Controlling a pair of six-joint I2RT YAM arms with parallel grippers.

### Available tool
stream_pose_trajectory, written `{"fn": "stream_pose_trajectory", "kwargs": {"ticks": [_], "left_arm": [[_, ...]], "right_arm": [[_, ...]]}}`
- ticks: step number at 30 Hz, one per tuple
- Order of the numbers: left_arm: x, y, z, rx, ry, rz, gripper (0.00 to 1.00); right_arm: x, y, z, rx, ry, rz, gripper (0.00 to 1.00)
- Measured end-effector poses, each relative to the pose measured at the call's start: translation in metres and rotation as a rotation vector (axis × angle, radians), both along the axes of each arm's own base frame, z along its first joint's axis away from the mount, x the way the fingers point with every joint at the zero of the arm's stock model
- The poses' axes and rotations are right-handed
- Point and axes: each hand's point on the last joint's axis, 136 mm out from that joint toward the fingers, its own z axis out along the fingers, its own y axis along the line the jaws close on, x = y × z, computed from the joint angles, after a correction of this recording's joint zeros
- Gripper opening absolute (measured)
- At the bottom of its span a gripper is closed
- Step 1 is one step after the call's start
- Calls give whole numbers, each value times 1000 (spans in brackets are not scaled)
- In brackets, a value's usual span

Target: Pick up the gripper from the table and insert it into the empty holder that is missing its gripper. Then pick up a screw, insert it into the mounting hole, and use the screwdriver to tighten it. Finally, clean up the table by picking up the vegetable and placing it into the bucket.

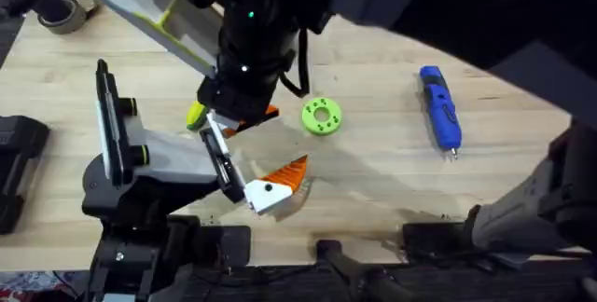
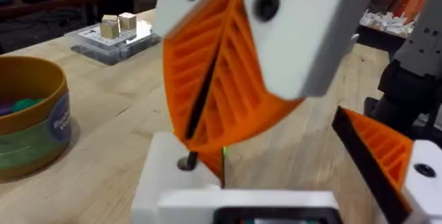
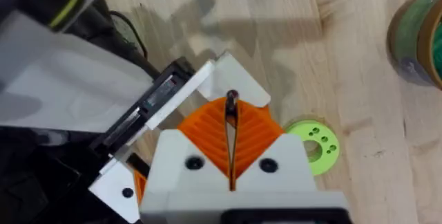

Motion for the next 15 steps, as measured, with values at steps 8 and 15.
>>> {"fn": "stream_pose_trajectory", "kwargs": {"ticks": [8,15], "left_arm": [[0,0,0,-1,1,1,986],[0,0,0,-5,11,3,987]], "right_arm": [[0,0,-3,-9,5,0,12],[1,1,-6,-15,9,0,12]]}}
